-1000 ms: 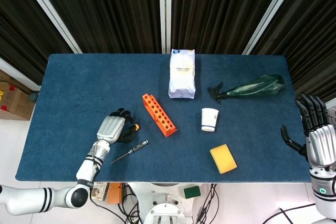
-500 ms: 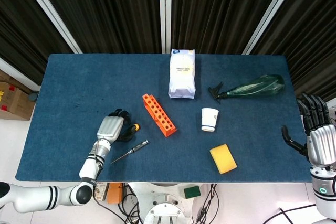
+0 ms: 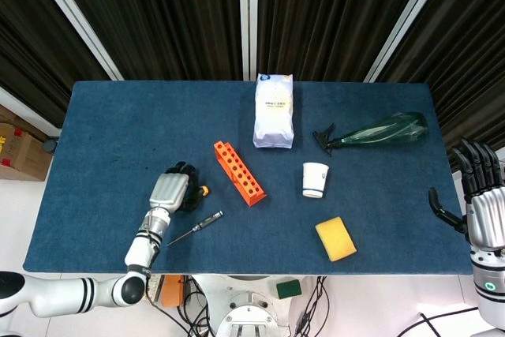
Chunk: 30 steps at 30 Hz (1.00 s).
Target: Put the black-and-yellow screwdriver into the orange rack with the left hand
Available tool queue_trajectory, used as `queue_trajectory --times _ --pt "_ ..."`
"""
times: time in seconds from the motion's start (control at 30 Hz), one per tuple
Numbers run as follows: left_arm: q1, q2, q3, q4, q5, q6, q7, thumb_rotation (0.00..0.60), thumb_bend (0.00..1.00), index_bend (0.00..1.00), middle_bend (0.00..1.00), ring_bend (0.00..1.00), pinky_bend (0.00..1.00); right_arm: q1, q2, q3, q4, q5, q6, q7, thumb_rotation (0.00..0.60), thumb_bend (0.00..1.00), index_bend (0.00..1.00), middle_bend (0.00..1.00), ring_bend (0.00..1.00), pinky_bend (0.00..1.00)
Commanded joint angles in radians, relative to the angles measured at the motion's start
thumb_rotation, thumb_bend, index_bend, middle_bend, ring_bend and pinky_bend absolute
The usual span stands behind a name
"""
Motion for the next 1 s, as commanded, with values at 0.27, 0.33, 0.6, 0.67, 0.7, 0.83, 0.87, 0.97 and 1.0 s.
queue_trajectory --times 0.27,0.33,0.6,0.67,0.7,0.83,0.87,0.97,1.0 --pt "0.021 0.053 0.005 -0.092 0.030 0.020 -0.022 0.583 0.25 0.54 0.21 0.08 0.21 0.000 -0.002 0.001 0.007 0.003 -0.001 0.006 0.600 0.44 0.00 0.00 0.00 0.00" --pt "0.029 0.080 0.006 -0.134 0.035 0.027 -0.030 0.595 0.25 0.55 0.21 0.08 0.21 0.000 -0.001 0.000 0.007 0.004 -0.002 0.006 0.600 0.44 0.00 0.00 0.00 0.00" --pt "0.051 0.230 -0.009 -0.320 -0.007 0.001 -0.084 0.600 0.26 0.58 0.24 0.09 0.22 0.003 -0.005 -0.004 0.002 -0.003 -0.008 0.000 0.600 0.44 0.00 0.00 0.00 0.00" --pt "0.053 0.263 -0.011 -0.351 -0.011 -0.004 -0.092 0.600 0.26 0.59 0.24 0.09 0.22 0.003 -0.006 -0.005 -0.001 -0.006 -0.007 -0.003 0.600 0.44 0.00 0.00 0.00 0.00" --pt "0.055 0.284 -0.012 -0.371 -0.012 -0.006 -0.098 0.600 0.26 0.59 0.24 0.09 0.22 0.003 -0.005 -0.006 -0.004 -0.007 -0.006 -0.005 0.600 0.44 0.00 0.00 0.00 0.00" --pt "0.063 0.341 -0.017 -0.422 -0.015 -0.017 -0.136 0.600 0.27 0.60 0.26 0.09 0.22 0.002 -0.004 -0.006 -0.010 -0.008 -0.004 -0.009 0.600 0.44 0.00 0.00 0.00 0.00" --pt "0.066 0.352 -0.019 -0.431 -0.015 -0.019 -0.149 0.600 0.27 0.60 0.27 0.10 0.22 0.001 -0.003 -0.006 -0.013 -0.010 -0.004 -0.010 0.600 0.44 0.00 0.00 0.00 0.00" --pt "0.080 0.391 -0.020 -0.461 0.005 -0.031 -0.199 0.600 0.28 0.60 0.31 0.10 0.22 0.000 0.000 -0.007 -0.019 -0.014 0.000 -0.017 0.600 0.44 0.00 0.00 0.00 0.00" --pt "0.087 0.407 -0.021 -0.474 0.016 -0.032 -0.219 0.600 0.28 0.60 0.31 0.10 0.22 0.000 0.000 -0.007 -0.022 -0.016 0.001 -0.019 0.600 0.44 0.00 0.00 0.00 0.00"
